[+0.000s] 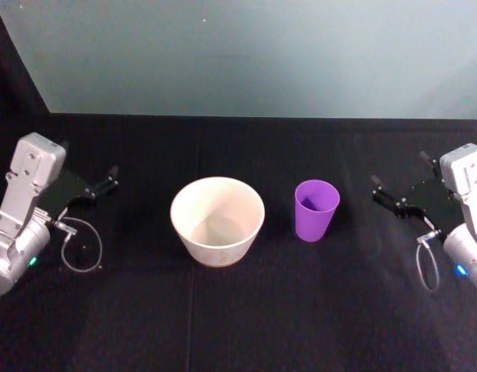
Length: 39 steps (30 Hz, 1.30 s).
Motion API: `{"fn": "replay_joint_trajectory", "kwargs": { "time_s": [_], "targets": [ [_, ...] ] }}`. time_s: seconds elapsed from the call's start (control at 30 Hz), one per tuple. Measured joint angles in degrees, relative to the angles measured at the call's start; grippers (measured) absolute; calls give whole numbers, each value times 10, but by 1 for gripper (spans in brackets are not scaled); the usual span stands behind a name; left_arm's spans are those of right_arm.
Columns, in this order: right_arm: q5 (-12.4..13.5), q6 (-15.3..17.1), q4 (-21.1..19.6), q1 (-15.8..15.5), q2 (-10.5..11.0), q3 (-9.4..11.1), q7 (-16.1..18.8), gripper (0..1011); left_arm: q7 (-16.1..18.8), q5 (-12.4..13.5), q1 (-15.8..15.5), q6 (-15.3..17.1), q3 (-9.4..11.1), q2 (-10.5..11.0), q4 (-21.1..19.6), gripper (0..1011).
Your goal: Pick up the cup and pour the mung beans from the cup into the bowl.
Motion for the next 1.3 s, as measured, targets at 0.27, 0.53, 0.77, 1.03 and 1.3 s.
{"fn": "replay_joint_trajectory", "kwargs": {
  "time_s": [0.27, 0.53, 0.77, 1.03, 1.3],
  "targets": [
    [0, 0, 0, 0, 0, 0, 0, 1003, 0, 0, 0, 0, 0, 0, 0, 1011],
    [4, -13, -13, -20, 6, 12, 8, 1003, 0, 0, 0, 0, 0, 0, 0, 1011],
    [40, -44, -26, -57, 24, 31, 59, 1003, 0, 0, 0, 0, 0, 0, 0, 1011],
    [135, -90, -9, -80, 35, 43, 206, 1003, 0, 0, 0, 0, 0, 0, 0, 1011],
    [173, -97, 28, -61, 16, 37, 293, 1003, 0, 0, 0, 0, 0, 0, 0, 1011]
  ]
}}
